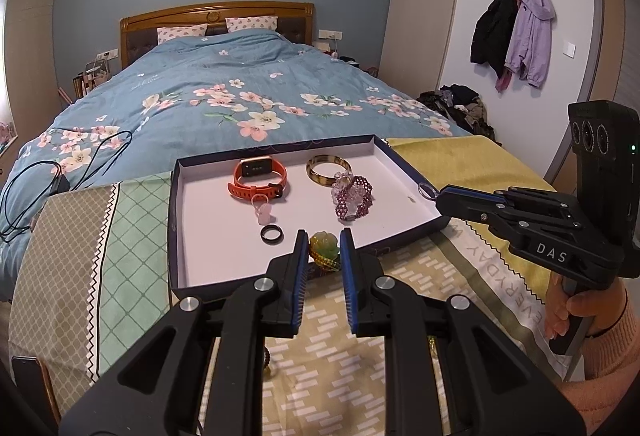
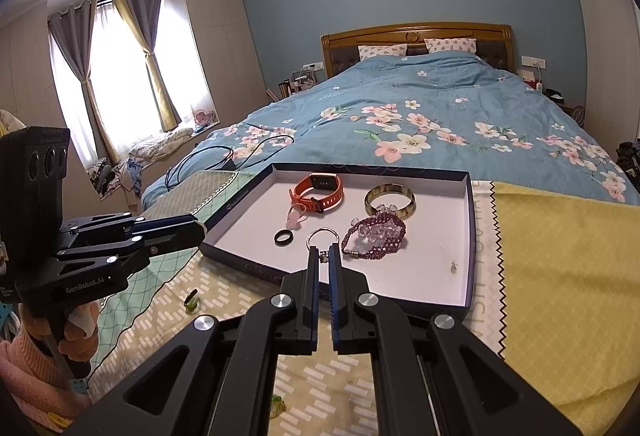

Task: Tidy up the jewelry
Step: 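Grasp the yellow-green bead with the left tool while the right tool lifts the silver ring, then carry the bead into the box and release while the right tool drops the silver ring there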

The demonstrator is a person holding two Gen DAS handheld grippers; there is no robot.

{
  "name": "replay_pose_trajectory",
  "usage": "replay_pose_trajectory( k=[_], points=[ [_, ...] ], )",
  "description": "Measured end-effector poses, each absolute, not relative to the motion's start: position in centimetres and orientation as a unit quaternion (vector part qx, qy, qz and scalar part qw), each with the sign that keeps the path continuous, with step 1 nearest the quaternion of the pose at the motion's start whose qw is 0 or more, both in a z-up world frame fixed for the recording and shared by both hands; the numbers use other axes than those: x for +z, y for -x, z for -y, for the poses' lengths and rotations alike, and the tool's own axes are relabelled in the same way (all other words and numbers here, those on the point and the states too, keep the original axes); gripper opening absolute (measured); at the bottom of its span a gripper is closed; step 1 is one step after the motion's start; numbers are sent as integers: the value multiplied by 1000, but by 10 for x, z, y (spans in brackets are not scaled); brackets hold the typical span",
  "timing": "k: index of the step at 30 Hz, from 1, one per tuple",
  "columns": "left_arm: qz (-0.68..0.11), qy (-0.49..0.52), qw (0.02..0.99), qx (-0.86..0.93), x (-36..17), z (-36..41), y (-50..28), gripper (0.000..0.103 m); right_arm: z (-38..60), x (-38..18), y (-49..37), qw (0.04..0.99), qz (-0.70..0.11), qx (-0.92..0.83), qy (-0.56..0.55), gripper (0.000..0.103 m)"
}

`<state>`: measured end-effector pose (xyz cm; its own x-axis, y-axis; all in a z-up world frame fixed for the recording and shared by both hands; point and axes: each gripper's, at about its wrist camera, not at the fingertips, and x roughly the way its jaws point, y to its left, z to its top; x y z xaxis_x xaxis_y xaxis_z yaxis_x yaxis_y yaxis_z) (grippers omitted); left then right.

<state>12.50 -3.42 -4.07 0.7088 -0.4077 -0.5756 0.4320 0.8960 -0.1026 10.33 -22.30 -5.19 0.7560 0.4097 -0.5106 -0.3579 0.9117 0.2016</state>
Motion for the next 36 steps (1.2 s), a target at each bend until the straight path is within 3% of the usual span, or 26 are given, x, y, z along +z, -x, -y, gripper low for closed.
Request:
replay_pose_trajectory(
  k=[36],
  points=[
    [-310,-18,927,-209,-48,36,-157,16,218,-55,-129,936,-286,201,-49,3]
  ],
)
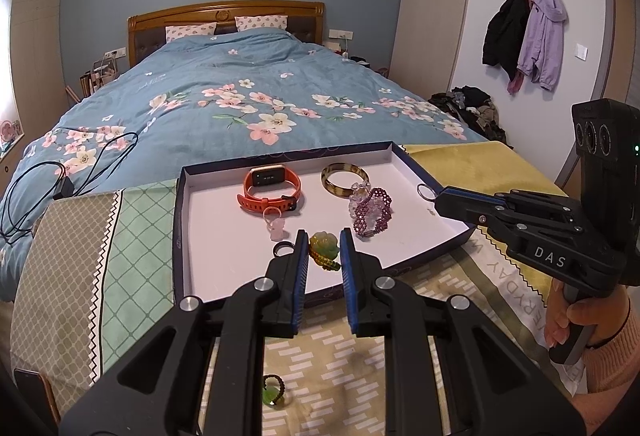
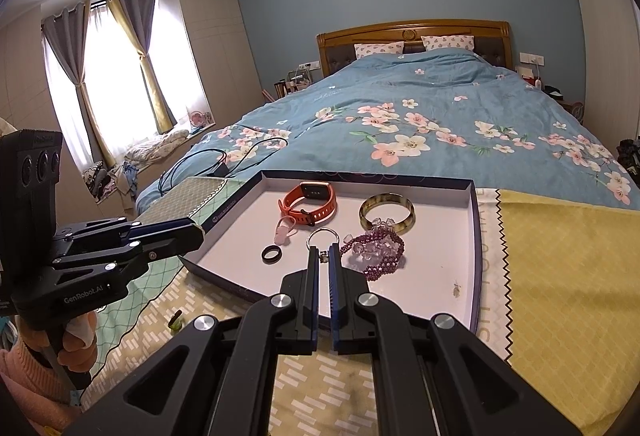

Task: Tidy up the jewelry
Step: 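Carry the bead into the box and release while the right tool drops the silver ring there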

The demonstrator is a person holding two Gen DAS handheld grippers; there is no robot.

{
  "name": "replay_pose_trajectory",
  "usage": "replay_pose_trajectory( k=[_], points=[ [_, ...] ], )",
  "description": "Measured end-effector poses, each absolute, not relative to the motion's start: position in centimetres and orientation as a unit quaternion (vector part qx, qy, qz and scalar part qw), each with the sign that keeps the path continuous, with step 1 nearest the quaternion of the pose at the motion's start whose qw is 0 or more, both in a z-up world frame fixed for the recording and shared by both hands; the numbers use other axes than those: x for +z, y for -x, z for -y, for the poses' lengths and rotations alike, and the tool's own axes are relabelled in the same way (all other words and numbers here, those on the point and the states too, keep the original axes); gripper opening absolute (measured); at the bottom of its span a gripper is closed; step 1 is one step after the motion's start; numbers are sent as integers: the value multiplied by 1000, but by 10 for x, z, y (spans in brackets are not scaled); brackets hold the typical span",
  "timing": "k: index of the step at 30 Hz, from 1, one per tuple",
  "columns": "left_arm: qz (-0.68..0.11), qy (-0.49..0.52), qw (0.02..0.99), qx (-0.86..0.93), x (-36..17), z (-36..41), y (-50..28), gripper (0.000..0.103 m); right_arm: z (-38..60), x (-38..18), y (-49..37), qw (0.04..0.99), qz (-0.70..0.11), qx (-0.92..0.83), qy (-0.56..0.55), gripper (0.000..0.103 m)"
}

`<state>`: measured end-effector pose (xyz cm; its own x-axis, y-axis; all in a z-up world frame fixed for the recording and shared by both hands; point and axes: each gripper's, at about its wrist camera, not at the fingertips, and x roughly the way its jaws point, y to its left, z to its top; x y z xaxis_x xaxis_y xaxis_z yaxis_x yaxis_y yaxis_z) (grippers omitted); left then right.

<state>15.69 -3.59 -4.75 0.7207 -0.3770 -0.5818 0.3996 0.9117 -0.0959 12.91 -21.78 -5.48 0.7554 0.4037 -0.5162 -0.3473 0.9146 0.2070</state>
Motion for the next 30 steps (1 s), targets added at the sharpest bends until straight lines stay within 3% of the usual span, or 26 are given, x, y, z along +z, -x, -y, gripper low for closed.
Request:
replay_pose_trajectory(
  k=[30],
  points=[
    [-309,-18,931,-193,-48,34,-170,16,215,-57,-136,935,-287,202,-52,3]
  ],
)
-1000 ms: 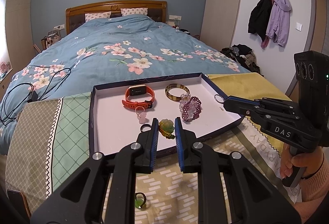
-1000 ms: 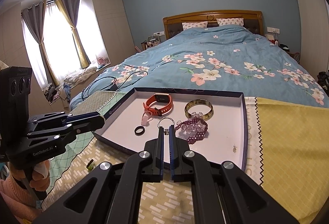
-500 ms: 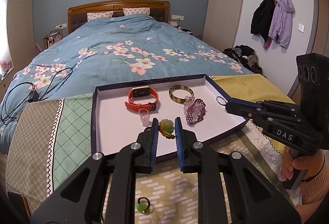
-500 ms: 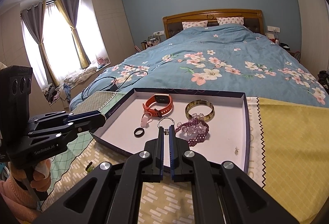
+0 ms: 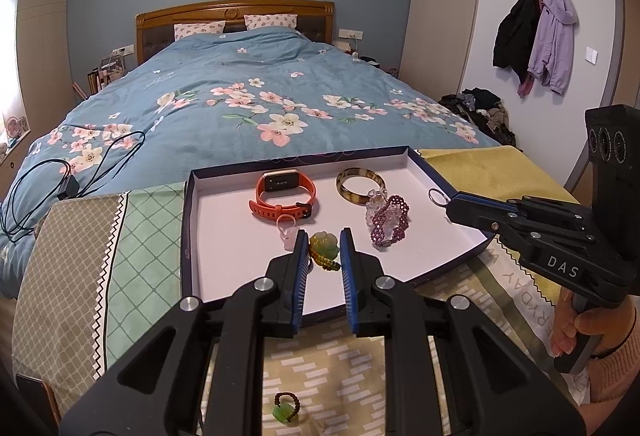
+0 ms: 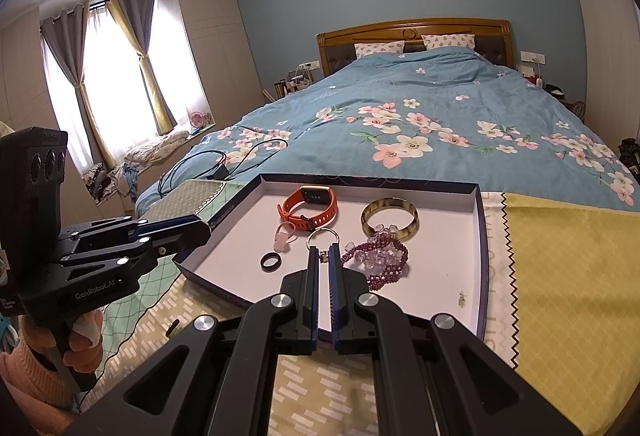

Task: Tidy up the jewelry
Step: 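Carry the bead into the box and release while the right tool drops the silver ring there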

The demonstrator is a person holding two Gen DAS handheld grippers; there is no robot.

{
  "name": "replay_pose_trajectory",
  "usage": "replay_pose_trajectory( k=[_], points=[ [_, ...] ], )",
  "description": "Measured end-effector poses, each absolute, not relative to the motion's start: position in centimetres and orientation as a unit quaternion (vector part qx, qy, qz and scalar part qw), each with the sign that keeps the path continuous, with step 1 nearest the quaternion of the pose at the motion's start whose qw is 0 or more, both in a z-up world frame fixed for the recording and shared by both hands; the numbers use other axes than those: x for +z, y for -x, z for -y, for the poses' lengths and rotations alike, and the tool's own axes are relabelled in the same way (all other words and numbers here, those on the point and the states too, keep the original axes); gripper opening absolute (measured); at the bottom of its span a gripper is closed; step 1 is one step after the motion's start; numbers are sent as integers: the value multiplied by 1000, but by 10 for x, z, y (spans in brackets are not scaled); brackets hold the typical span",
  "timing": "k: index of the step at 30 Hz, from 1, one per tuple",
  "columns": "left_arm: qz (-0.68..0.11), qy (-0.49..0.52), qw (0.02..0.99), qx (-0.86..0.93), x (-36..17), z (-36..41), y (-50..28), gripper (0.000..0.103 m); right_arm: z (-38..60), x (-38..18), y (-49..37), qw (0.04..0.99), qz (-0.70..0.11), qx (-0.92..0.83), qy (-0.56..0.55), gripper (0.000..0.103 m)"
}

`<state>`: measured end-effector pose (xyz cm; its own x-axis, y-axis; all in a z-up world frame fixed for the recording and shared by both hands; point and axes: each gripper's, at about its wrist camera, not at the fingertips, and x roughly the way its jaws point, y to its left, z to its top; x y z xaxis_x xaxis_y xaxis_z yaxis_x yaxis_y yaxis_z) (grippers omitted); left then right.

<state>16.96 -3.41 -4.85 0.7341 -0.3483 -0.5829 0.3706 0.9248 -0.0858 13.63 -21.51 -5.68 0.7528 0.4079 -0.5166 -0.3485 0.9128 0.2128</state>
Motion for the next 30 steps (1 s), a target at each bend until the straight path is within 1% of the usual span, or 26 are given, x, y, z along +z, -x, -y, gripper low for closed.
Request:
replay_pose_trajectory(
  k=[30],
  points=[
    [-313,-16,932,-182,-52,32,-180,16,208,-56,-149,934,-288,205,-55,3]
  ],
)
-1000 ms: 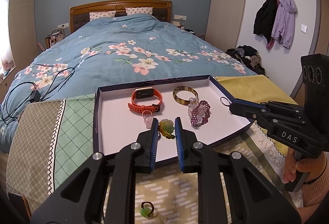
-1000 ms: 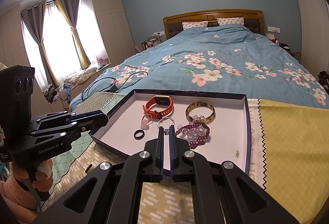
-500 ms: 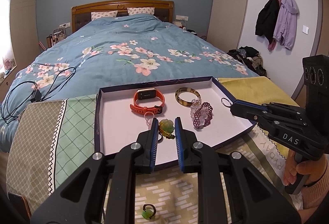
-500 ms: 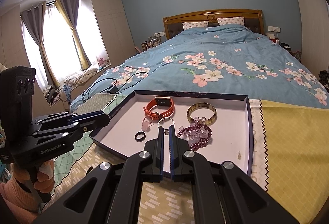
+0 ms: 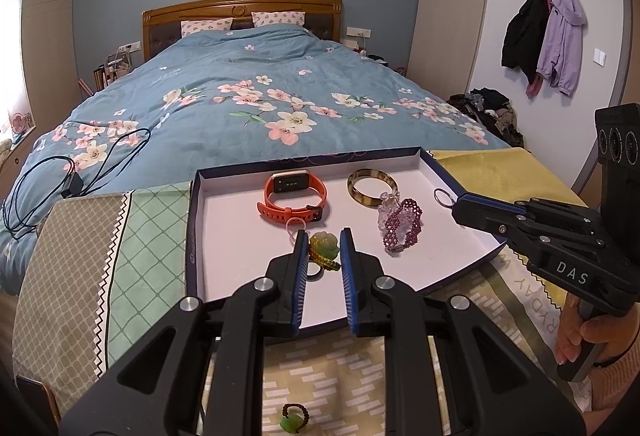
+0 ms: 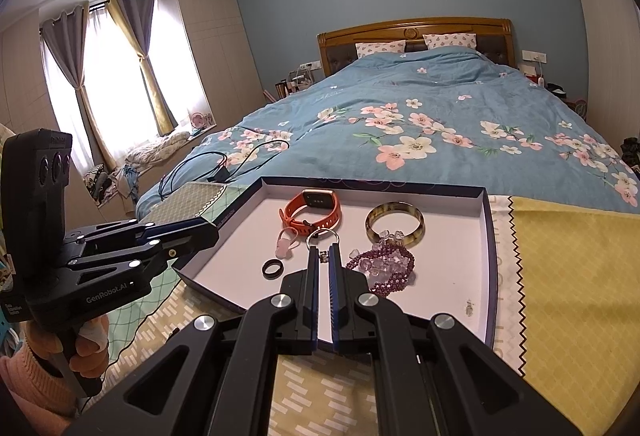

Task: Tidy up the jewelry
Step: 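Carry the bead into the box and release while the right tool drops the silver ring there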

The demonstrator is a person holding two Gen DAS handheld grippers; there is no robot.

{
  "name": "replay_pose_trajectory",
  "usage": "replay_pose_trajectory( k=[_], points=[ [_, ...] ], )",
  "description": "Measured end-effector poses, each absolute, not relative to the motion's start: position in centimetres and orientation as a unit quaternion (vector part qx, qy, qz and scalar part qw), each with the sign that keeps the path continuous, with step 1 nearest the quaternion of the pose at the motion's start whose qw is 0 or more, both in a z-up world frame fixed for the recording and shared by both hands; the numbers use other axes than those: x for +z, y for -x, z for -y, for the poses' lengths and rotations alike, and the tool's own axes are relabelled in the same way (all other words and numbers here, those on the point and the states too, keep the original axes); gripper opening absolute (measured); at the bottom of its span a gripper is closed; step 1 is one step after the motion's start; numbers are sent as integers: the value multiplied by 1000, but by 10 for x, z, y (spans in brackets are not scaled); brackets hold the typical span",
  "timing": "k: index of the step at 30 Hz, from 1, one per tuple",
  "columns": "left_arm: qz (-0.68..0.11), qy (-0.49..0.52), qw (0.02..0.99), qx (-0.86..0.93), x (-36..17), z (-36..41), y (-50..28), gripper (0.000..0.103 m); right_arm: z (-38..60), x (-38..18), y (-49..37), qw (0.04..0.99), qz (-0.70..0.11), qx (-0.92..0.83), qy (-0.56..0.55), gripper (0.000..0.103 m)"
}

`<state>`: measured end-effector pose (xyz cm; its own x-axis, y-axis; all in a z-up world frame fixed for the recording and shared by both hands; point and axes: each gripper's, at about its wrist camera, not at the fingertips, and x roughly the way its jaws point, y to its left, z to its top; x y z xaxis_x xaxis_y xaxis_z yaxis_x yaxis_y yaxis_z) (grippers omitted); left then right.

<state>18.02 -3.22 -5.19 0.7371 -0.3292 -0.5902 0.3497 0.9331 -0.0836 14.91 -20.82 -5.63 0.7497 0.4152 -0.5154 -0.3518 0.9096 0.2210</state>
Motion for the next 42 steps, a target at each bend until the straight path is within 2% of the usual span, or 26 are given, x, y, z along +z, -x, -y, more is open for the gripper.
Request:
replay_pose_trajectory(
  k=[42],
  points=[
    [-350,-24,921,-170,-77,43,-208,16,209,-90,-176,918,-347,181,-63,3]
  ],
)
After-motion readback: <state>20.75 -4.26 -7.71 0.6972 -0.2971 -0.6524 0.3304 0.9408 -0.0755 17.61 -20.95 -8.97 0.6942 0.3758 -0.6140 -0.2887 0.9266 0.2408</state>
